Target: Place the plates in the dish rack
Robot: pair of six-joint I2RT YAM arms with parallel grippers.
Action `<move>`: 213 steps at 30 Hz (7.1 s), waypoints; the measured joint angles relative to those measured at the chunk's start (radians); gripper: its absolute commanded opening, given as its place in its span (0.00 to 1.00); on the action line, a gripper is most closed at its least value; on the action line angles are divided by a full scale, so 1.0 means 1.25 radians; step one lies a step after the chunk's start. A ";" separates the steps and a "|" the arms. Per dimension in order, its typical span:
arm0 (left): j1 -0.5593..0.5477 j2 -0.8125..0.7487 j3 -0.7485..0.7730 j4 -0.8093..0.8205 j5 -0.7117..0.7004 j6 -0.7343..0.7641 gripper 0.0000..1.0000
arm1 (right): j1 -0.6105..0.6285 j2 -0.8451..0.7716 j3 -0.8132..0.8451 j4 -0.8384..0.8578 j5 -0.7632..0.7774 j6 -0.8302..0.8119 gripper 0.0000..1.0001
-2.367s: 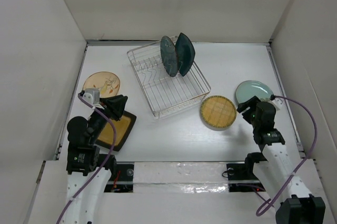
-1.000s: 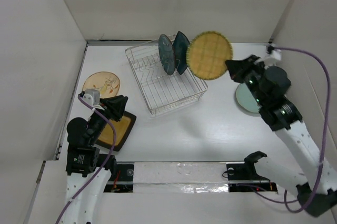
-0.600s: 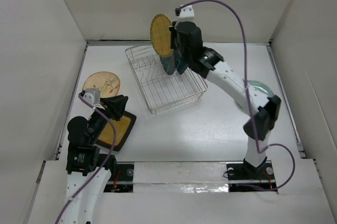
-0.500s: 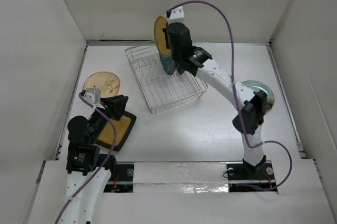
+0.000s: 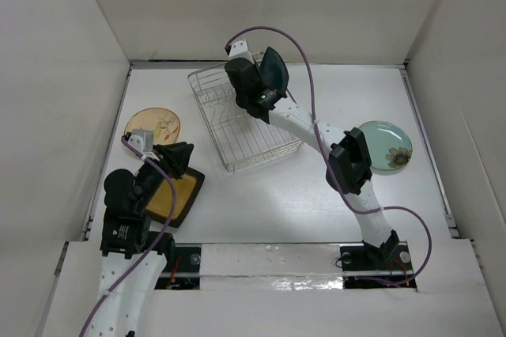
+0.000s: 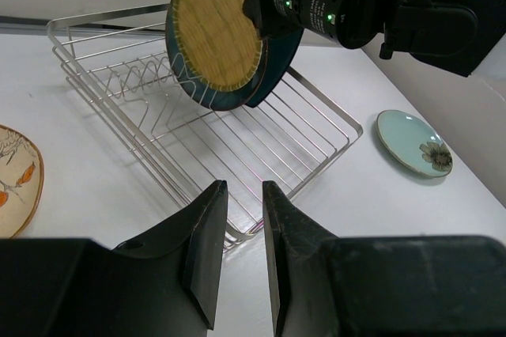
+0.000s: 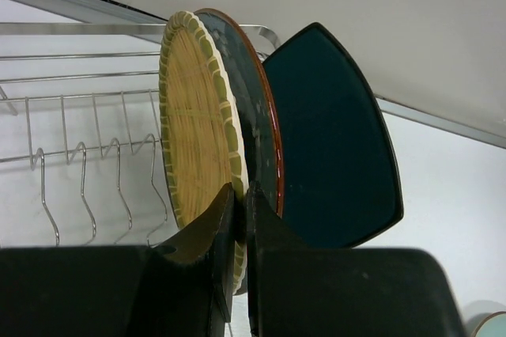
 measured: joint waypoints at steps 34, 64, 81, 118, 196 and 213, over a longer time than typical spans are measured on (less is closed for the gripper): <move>0.000 0.007 0.000 0.000 0.005 0.000 0.22 | -0.162 -0.768 -0.896 0.342 -0.239 0.378 0.00; -0.030 -0.034 0.000 0.000 -0.016 0.000 0.29 | -1.142 -0.743 -1.449 0.473 -0.805 0.797 0.64; -0.031 -0.034 0.000 0.000 -0.020 0.000 0.28 | -1.097 -0.585 -1.403 0.573 -0.890 0.882 0.00; -0.031 -0.005 0.000 0.000 -0.021 0.000 0.28 | -0.051 -0.308 -0.098 -0.038 -0.223 0.220 0.00; 0.002 0.129 0.212 -0.052 -0.214 -0.136 0.31 | 0.435 -0.300 -0.761 0.437 -0.388 0.558 0.56; 0.002 -0.061 0.139 -0.077 0.013 -0.132 0.35 | 0.445 -0.126 -0.827 0.588 -0.289 1.062 0.61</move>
